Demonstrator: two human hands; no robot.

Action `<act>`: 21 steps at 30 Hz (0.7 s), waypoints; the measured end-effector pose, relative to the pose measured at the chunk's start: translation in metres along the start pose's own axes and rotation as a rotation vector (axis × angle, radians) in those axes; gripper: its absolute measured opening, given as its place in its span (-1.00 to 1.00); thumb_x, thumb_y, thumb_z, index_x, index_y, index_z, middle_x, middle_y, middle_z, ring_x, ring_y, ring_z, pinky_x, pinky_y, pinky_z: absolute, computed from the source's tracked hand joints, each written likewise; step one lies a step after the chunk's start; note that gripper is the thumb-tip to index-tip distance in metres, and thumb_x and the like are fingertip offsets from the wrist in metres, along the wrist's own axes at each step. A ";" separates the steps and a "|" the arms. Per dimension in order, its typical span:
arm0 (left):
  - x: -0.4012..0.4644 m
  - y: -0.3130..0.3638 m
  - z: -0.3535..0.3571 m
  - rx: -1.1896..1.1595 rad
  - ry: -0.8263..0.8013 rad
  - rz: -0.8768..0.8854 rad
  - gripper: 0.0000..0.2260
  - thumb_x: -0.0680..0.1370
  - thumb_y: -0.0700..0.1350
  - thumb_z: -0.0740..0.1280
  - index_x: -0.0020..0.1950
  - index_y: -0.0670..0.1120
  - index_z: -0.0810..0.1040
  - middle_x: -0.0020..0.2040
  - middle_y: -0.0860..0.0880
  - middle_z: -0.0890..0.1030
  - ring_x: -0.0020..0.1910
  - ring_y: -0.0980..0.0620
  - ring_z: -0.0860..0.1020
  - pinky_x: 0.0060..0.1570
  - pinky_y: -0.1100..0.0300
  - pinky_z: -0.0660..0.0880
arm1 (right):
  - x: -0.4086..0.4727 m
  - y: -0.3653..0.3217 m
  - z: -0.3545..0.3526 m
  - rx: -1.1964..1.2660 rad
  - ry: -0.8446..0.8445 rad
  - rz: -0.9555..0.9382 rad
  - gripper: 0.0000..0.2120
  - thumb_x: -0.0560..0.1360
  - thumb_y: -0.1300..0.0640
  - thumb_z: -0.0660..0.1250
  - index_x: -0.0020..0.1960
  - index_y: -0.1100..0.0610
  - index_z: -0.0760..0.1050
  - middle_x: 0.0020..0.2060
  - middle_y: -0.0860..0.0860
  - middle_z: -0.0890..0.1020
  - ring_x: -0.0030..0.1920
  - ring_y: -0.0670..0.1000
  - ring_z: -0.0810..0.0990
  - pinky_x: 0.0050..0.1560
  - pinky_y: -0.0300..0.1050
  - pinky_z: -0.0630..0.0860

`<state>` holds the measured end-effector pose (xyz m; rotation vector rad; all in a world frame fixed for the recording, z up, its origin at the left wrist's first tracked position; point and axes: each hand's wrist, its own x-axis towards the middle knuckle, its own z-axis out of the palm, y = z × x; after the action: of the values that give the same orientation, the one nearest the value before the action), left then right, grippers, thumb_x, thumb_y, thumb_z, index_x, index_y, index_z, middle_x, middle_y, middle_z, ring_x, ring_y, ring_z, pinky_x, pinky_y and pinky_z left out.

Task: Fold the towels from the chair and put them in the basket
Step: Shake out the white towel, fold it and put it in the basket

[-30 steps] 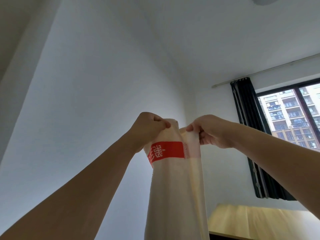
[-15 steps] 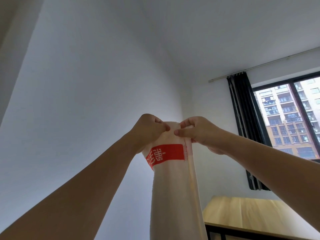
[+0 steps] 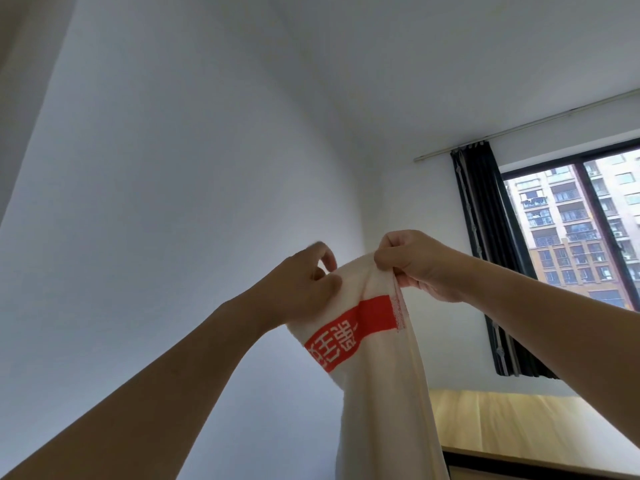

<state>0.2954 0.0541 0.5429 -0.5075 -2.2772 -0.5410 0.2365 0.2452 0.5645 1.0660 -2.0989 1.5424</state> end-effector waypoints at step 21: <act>0.003 0.029 -0.017 1.208 0.593 0.491 -0.83 0.34 -0.26 0.23 -0.44 -0.08 0.46 -0.35 0.00 0.35 -0.18 -0.12 0.45 0.12 -0.09 0.25 | -0.021 -0.032 -0.051 -0.216 0.191 0.056 -0.90 0.49 0.33 0.26 -0.17 0.19 0.40 -0.19 0.17 0.61 -0.16 0.14 0.65 -0.19 -0.08 0.62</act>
<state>0.3181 0.0704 0.5624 -0.2001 -1.4430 0.8104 0.2650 0.2952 0.5906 0.7609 -2.1197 1.3461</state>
